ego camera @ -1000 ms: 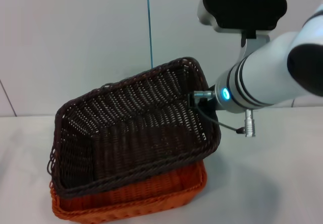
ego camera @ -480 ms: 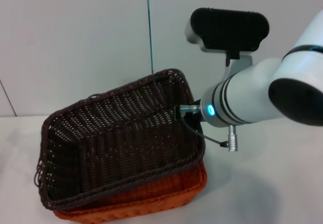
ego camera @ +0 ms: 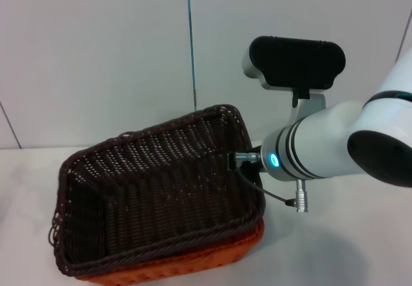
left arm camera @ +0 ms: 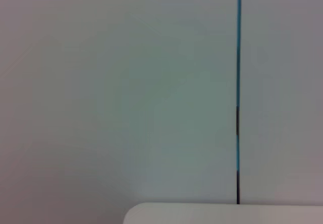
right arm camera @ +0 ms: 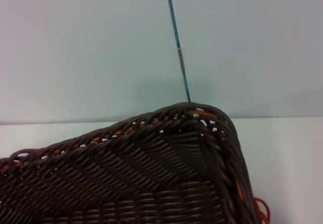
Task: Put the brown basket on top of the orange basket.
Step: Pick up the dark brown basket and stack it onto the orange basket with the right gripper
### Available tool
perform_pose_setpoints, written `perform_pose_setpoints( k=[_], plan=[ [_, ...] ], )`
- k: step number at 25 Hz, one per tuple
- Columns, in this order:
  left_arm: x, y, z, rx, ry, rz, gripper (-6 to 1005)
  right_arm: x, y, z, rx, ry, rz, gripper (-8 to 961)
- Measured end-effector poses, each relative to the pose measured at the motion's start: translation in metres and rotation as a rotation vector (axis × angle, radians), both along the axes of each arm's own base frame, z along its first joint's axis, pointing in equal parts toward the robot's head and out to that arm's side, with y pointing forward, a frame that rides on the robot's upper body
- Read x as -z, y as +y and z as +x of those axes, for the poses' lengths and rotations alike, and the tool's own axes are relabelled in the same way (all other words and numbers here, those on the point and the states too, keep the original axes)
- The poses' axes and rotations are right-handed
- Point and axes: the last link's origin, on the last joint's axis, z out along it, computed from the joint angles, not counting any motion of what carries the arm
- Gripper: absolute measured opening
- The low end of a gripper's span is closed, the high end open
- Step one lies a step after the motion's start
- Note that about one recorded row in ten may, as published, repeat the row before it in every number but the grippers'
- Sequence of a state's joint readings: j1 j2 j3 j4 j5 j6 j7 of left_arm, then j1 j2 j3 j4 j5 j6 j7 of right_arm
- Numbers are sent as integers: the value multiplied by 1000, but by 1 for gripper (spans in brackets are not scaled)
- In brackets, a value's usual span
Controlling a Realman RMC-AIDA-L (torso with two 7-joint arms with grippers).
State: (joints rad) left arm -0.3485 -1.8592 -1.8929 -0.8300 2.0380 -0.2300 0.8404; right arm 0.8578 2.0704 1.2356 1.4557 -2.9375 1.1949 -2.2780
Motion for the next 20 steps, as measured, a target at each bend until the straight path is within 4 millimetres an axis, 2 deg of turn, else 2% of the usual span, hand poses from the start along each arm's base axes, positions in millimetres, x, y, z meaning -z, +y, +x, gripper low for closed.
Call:
perform_pose_setpoints(
  k=[5, 20],
  plan=[
    [5, 7, 3, 1, 3, -15, 917, 3, 5, 12, 1, 10, 7, 134],
    [13, 14, 6, 1, 24, -19, 917, 11, 24, 26, -48, 8, 16, 134]
  ],
)
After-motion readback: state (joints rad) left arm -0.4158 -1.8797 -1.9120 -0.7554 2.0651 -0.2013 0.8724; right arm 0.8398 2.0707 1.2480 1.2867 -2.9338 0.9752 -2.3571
